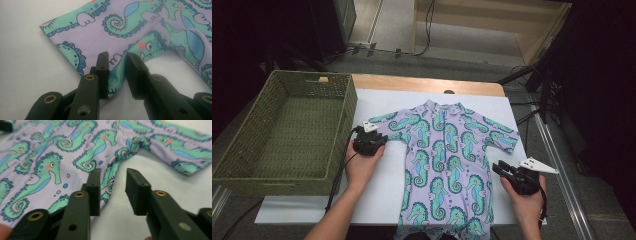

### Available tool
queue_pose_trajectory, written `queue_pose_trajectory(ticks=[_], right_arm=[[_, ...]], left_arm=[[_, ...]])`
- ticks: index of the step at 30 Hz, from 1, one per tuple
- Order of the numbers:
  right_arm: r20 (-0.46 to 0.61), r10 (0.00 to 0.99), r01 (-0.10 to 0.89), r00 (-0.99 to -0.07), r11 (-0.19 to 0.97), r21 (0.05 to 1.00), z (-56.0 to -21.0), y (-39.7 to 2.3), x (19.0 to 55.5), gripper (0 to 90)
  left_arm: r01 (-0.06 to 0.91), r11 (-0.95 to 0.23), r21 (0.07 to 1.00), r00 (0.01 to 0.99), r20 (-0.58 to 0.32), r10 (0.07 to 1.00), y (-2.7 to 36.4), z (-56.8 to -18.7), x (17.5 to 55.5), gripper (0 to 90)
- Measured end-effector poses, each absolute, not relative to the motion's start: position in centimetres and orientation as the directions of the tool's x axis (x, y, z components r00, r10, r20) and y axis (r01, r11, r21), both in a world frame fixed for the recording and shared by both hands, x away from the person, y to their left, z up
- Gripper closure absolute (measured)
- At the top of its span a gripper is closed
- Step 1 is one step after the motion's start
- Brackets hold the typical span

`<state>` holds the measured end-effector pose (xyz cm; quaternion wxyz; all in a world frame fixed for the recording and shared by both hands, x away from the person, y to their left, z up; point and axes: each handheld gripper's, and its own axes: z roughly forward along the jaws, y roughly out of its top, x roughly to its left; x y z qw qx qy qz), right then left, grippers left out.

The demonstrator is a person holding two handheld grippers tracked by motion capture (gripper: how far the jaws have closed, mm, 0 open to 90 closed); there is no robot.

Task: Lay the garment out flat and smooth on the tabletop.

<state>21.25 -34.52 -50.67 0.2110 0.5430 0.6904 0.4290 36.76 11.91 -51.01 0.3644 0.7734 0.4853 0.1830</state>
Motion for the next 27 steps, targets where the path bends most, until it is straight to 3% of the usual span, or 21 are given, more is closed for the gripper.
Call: queue_pose_trajectory(ticks=[7, 11, 15, 21, 23, 27], right_arm=[[0.176, 0.914, 0.510, -0.367, 0.039, 0.859, -50.7, -35.2, 19.3, 33.8], [0.180, 0.921, 0.498, -0.347, 0.019, 0.867, -50.9, -35.7, 19.2, 13.9], [0.191, 0.921, 0.494, -0.339, 0.002, 0.869, -51.0, -36.5, 19.3, 0.0], [0.180, 0.924, 0.492, -0.336, 0.009, 0.871, -51.3, -37.1, 19.4, 0.0], [0.186, 0.927, 0.499, -0.326, 0.001, 0.867, -51.4, -37.2, 19.6, 0.0], [0.194, 0.927, 0.507, -0.320, -0.005, 0.862, -51.6, -37.2, 19.7, 0.0]], left_arm=[[0.626, -0.260, 0.735, 0.466, -0.086, 0.881, 11.8, -50.8, 37.0, 65.8], [0.618, -0.247, 0.746, 0.461, -0.089, 0.883, 11.8, -50.1, 37.2, 57.4], [0.626, -0.243, 0.741, 0.457, -0.096, 0.885, 11.6, -49.2, 37.8, 44.9], [0.647, -0.196, 0.737, 0.444, -0.155, 0.883, 11.6, -48.2, 39.0, 23.2], [0.643, -0.193, 0.741, 0.466, -0.178, 0.867, 11.6, -48.0, 39.1, 10.8], [0.629, -0.209, 0.749, 0.493, -0.176, 0.852, 11.5, -47.9, 39.3, 1.4]])
